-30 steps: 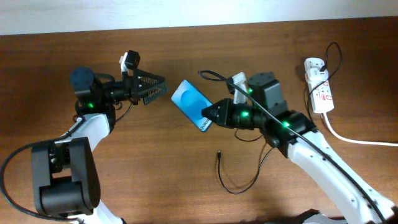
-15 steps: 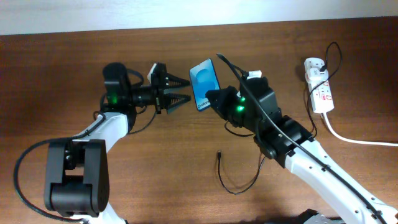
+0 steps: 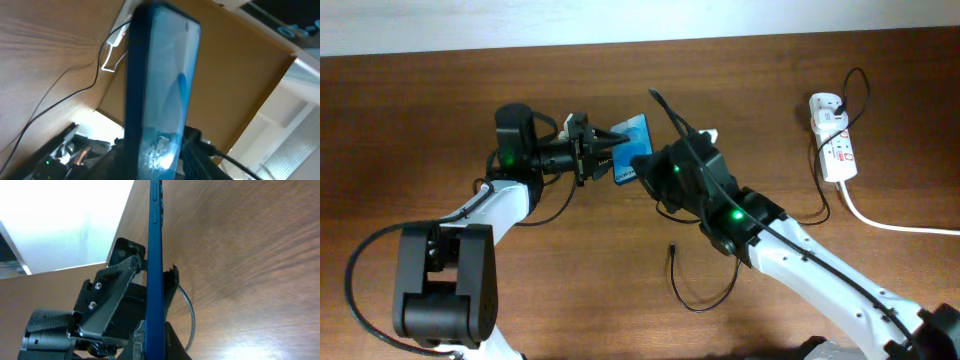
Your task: Plug charger to phone and switch on socket
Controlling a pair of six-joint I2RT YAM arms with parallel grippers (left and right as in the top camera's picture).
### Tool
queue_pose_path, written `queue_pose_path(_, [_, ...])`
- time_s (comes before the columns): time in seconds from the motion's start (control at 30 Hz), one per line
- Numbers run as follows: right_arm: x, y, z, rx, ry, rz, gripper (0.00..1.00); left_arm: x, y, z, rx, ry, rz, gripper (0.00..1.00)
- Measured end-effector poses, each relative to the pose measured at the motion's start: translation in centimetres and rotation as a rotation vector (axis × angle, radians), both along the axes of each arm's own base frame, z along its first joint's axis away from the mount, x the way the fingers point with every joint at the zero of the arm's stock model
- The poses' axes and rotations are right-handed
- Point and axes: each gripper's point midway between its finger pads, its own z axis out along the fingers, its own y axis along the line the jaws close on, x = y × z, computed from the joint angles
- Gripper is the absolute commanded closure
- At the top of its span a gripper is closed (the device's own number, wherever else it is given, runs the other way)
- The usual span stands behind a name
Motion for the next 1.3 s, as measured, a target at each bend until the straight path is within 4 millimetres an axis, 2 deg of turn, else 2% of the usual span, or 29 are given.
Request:
queue_pose_path(0.2, [0.6,0.2,0.8,0.031,-0.027,-0.016,0.96,-0.1,-1.2,1.5,-0.017,-0.122,-0.025,0.74])
queue_pose_path(0.33, [0.8,0.1,1.1,0.065,-0.012,-0.045,0.96,-0.2,-1.7,1.5,-0.017,-0.119,-0.027,0.90])
queue_pose_path(0.37, [0.9,0.1,1.1,0.083,0.000,-0.058,0.92,-0.1,-1.7,1.6,-0.018,-0.113,-0.023,0.97])
queue_pose_path(0.4, [0.9,0.1,1.1,0.090,0.006,-0.063,0.90,0.0,-1.7,1.7,-0.019,-0.110,-0.019,1.00])
queue_pose_path(0.47, [0.9,0.0,1.0,0.080,0.004,-0.058,0.87,0.0,-1.8,1.6,-0.019,-0.104,-0.020,1.00])
queue_pose_path(0.57, [0.6,-0.1,0.3,0.047,0.015,-0.048,0.77,-0.2,-2.0,1.6,-0.018,-0.101,-0.026,1.00])
queue_pose_path(0.7, [-0.1,-0.7,-0.8,-0.003,0.064,-0.042,0.74,-0.7,-2.4,1.1,-0.015,-0.086,-0.040,1.00])
queue_pose_path(0.83, [-0.6,-1.0,-1.0,-0.028,0.092,-0.041,0.73,-0.9,-2.6,0.9,-0.015,-0.073,-0.048,1.00])
queue_pose_path(0.93, [-0.7,-1.1,-1.1,-0.048,0.086,-0.027,0.50,-1.0,-2.6,0.9,-0.014,-0.077,-0.050,1.00])
queue_pose_path(1.13, [-2.3,-2.4,-2.6,-0.171,0.136,0.022,0.43,-0.2,-1.6,0.1,0.014,-0.160,-0.015,1.00])
queue_pose_path(1.2, [-3.1,-3.7,-3.2,-0.218,0.182,0.020,0.30,0.6,-0.1,-0.9,0.036,-0.168,0.023,1.00])
queue_pose_path(1.23, [-4.1,-4.9,-4.4,-0.275,0.237,0.030,0.10,0.9,0.7,-1.4,0.042,-0.153,0.042,1.00])
queue_pose_path(1.27, [-5.9,-6.5,-6.9,-0.358,0.327,0.050,0.02,1.5,2.0,-1.3,0.046,-0.155,0.070,1.00])
queue_pose_path(1.3, [-7.5,-7.9,-9.2,-0.432,0.406,0.074,0.01,2.3,3.7,-1.3,0.052,-0.154,0.111,1.00])
